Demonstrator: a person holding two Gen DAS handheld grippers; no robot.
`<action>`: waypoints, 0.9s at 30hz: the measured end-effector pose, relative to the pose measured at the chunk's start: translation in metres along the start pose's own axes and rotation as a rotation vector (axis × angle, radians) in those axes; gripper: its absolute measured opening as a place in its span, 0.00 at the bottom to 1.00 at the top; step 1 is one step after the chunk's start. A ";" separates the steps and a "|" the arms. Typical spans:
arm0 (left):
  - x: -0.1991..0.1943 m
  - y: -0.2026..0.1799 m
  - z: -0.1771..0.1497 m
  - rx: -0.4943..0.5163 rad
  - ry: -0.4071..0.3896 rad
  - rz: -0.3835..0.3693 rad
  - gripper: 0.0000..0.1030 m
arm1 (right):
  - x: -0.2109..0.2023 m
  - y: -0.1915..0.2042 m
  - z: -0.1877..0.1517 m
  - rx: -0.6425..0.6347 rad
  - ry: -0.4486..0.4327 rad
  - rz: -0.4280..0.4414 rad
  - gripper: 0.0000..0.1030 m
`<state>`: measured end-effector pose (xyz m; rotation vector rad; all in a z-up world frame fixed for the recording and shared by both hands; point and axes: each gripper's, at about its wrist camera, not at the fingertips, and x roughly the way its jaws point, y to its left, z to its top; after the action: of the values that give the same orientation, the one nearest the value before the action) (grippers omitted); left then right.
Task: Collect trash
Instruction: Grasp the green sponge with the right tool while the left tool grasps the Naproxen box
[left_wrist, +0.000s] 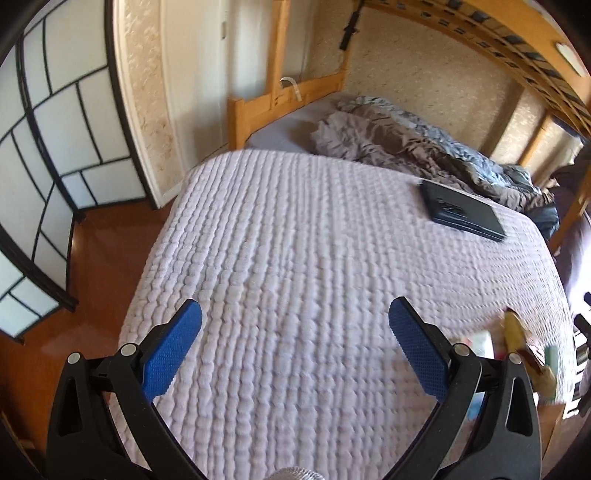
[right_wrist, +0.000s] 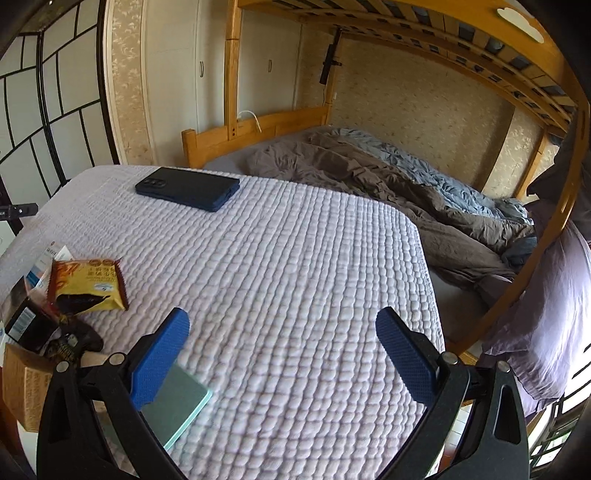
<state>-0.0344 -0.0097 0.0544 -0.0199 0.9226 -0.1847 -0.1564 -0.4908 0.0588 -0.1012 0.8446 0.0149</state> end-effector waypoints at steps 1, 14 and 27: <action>-0.008 -0.006 -0.003 0.023 -0.015 -0.005 0.99 | -0.003 0.005 -0.002 0.002 0.019 -0.008 0.96; -0.080 -0.088 -0.069 0.444 -0.003 -0.321 0.99 | -0.015 0.050 -0.053 0.171 0.192 0.045 0.77; -0.046 -0.126 -0.113 0.711 0.121 -0.322 0.87 | -0.001 0.051 -0.058 0.281 0.252 0.099 0.66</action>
<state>-0.1700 -0.1190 0.0341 0.5073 0.9279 -0.8111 -0.2029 -0.4453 0.0176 0.2076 1.0942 -0.0239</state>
